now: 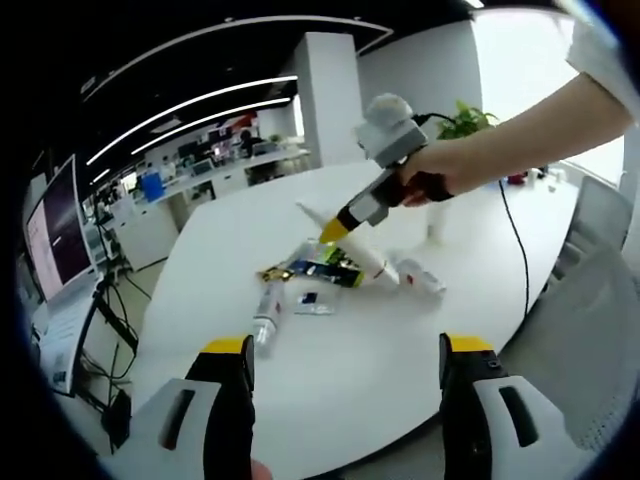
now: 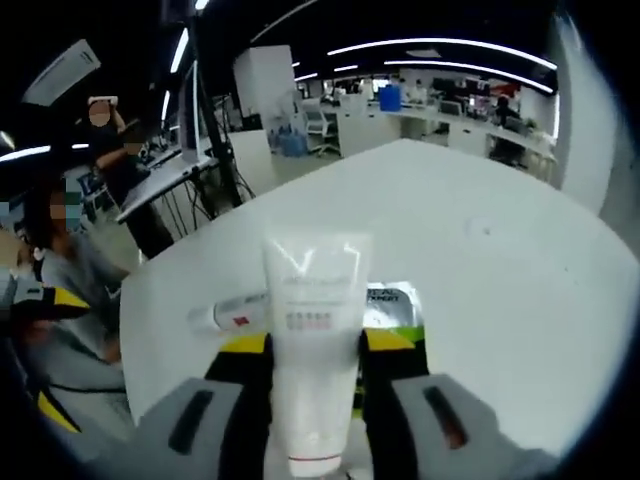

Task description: Arrange the skincare products in the storage area until every visible bottle or jar stands upright without overlapping.

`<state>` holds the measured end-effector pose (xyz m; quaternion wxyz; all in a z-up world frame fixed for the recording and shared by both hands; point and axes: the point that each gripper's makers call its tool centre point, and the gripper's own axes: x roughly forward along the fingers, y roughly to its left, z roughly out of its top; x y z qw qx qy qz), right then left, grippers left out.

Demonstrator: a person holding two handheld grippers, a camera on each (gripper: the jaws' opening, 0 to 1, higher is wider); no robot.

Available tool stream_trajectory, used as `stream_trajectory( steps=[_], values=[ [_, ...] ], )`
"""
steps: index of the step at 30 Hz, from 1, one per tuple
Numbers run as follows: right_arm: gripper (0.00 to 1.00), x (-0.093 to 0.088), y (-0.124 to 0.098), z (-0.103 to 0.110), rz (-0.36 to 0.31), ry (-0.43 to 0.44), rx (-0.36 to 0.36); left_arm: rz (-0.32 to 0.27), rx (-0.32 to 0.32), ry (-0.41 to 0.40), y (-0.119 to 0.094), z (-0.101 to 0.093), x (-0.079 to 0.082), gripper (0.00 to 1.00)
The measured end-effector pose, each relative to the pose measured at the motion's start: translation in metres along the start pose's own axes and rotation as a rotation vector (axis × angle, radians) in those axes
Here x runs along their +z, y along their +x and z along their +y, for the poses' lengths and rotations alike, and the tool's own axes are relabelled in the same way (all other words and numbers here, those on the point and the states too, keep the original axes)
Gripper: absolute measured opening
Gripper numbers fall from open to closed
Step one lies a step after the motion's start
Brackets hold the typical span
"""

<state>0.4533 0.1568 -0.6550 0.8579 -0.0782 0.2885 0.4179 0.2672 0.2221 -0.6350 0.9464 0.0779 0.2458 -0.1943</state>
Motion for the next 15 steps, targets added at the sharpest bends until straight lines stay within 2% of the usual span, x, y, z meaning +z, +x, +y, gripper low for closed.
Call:
stream_trajectory(
  steps=[3, 10, 13, 15],
  values=[
    [0.34, -0.002, -0.017, 0.006, -0.055, 0.019, -0.023, 0.006, -0.017, -0.015, 0.0, -0.001, -0.001, 0.73],
    [0.33, -0.005, -0.042, 0.009, -0.1, -0.013, -0.075, 0.026, -0.063, 0.008, 0.0, -0.01, 0.0, 0.72],
    [0.33, -0.001, -0.05, 0.011, -0.129, -0.004, -0.088, 0.014, -0.099, -0.011, 0.0, -0.018, 0.01, 0.71],
    [0.33, 0.004, -0.057, 0.014, -0.161, 0.014, -0.092, -0.007, -0.114, 0.002, -0.002, -0.024, 0.023, 0.71]
  ],
)
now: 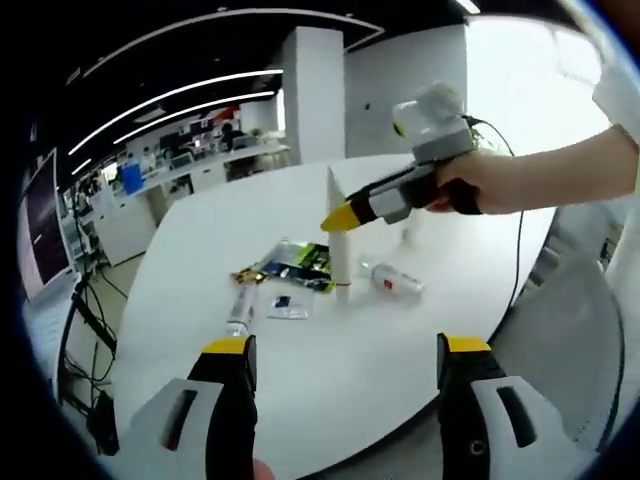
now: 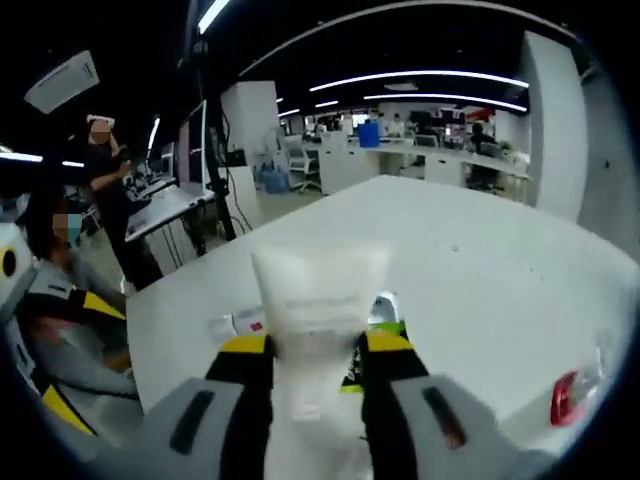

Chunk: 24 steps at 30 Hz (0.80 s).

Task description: Arrange the skincare products in the storage area until every visible bottle or jar stands upright without overlapping.

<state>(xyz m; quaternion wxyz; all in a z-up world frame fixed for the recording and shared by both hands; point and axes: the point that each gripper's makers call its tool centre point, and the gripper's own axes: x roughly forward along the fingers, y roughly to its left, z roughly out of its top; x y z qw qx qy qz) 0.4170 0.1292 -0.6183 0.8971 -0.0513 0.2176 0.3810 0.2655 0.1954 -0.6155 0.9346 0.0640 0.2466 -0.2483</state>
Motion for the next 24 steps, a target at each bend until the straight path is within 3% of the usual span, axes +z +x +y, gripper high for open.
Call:
stream_trajectory(
  steps=[10, 24],
  values=[
    [0.33, 0.021, -0.03, 0.013, -0.082, 0.037, -0.022, -0.057, -0.055, 0.075, 0.012, -0.014, 0.04, 0.71],
    [0.33, 0.035, -0.075, 0.044, -0.159, 0.018, -0.052, -0.092, -0.137, 0.123, 0.021, -0.037, 0.065, 0.69]
  ],
)
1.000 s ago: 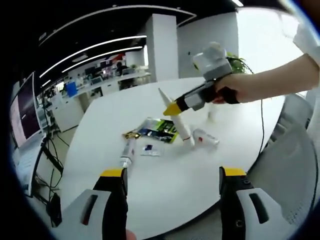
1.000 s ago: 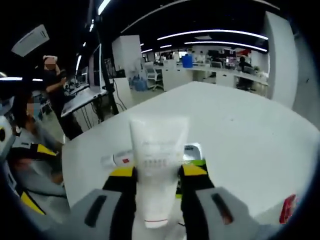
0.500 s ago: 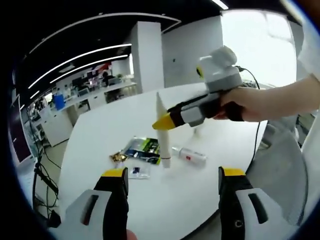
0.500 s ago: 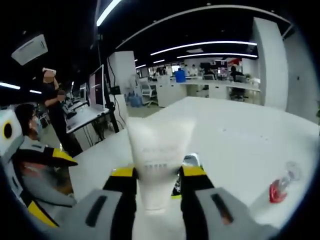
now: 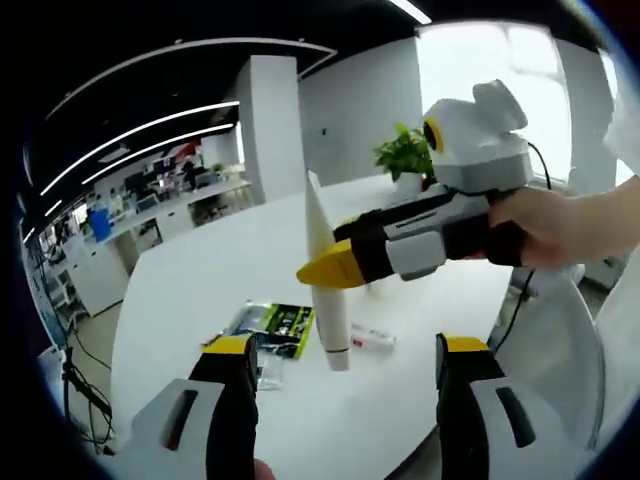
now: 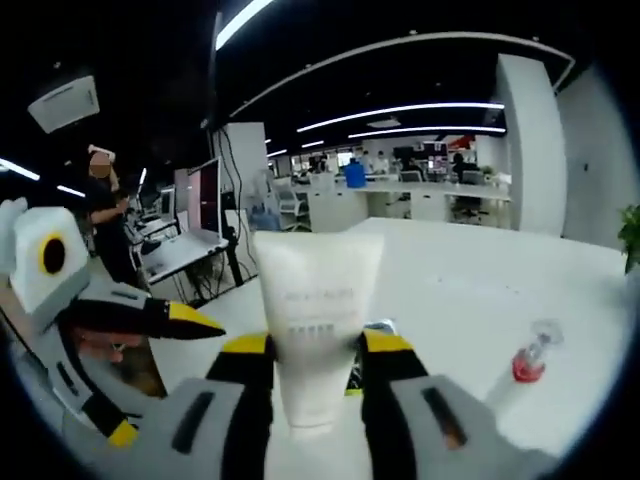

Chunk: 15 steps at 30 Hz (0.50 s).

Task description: Arrange the skincare products in the storage area until every visible bottle or jar stands upright without overlapping.

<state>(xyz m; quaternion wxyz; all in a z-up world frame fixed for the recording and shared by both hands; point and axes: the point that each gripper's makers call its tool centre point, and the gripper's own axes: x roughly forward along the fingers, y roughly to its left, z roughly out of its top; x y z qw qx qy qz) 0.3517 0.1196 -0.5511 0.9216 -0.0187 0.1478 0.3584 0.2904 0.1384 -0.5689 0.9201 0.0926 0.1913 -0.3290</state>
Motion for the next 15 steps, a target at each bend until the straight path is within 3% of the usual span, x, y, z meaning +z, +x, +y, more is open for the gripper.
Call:
stream_trajectory(
  steps=[7, 15],
  values=[
    [0.33, 0.011, -0.015, 0.01, -0.033, 0.011, -0.002, -0.014, -0.045, 0.019, 0.015, -0.008, 0.013, 0.61],
    [0.33, 0.016, -0.038, 0.0, -0.051, 0.042, -0.032, -0.014, -0.105, 0.034, 0.033, -0.022, 0.024, 0.48]
  ],
)
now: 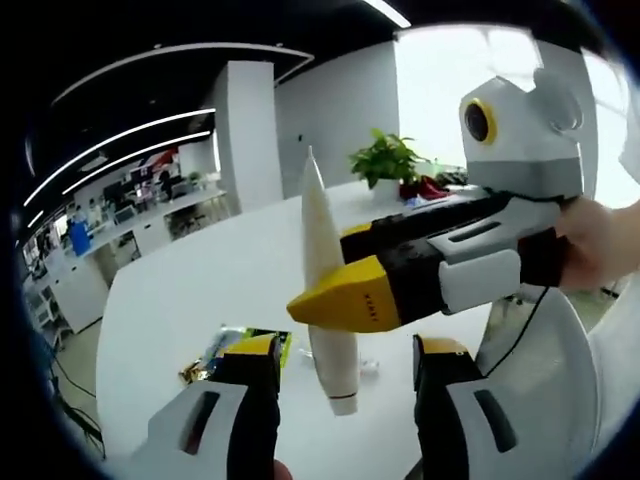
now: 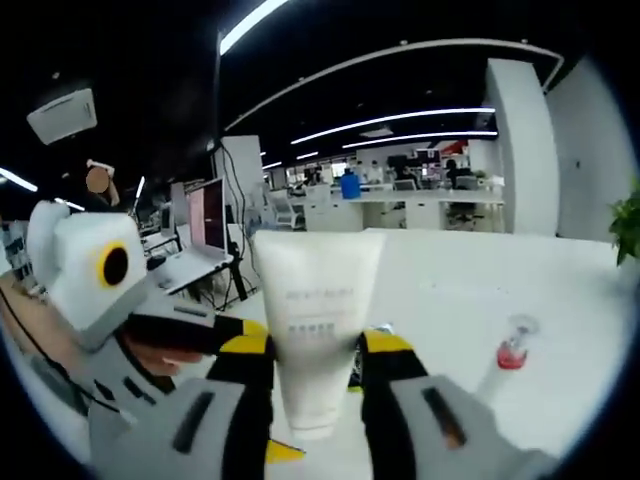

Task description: Arrange the skincare products in the storage area until every visible bottle or jar stands upright without overlapping.

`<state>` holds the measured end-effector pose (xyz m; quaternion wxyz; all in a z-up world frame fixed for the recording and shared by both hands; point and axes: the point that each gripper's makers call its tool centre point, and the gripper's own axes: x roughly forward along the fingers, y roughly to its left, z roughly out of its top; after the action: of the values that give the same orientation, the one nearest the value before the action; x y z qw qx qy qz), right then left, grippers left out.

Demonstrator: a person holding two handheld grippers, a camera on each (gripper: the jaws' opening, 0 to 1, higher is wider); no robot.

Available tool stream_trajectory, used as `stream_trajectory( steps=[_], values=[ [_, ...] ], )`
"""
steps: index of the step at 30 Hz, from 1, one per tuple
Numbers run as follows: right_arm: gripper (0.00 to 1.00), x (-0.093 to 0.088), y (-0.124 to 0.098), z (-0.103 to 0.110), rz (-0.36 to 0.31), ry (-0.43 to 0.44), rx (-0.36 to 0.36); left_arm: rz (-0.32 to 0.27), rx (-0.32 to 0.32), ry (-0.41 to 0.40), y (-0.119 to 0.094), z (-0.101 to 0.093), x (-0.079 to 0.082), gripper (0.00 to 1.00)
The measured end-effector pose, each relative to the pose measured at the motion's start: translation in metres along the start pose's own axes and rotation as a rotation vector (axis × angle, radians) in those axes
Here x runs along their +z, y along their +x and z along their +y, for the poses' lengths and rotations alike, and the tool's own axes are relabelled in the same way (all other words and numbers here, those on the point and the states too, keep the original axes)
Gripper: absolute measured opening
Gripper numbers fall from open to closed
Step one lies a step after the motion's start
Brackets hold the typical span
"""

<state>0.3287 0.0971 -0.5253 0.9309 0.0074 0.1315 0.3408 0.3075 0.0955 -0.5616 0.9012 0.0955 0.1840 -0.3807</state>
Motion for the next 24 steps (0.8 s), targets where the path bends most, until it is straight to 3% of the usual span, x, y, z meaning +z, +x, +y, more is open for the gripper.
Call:
stream_trajectory(
  steps=[5, 9, 17, 20, 24],
  values=[
    [0.33, 0.001, -0.014, -0.005, -0.016, 0.033, -0.019, -0.001, -0.034, 0.035, 0.01, -0.011, 0.009, 0.4],
    [0.33, 0.0, -0.022, -0.008, -0.022, 0.042, -0.035, -0.012, -0.048, 0.089, 0.014, -0.017, 0.016, 0.2],
    [0.34, -0.007, -0.038, -0.013, -0.032, 0.061, -0.055, 0.022, -0.131, 0.113, 0.018, -0.032, 0.012, 0.17],
    [0.35, -0.006, -0.042, -0.016, -0.032, 0.059, -0.056, 0.023, -0.186, 0.107, 0.019, -0.039, 0.014, 0.16],
    [0.38, 0.003, -0.047, -0.021, -0.069, 0.048, -0.042, 0.009, -0.306, 0.105, 0.017, -0.052, 0.023, 0.16]
  ],
)
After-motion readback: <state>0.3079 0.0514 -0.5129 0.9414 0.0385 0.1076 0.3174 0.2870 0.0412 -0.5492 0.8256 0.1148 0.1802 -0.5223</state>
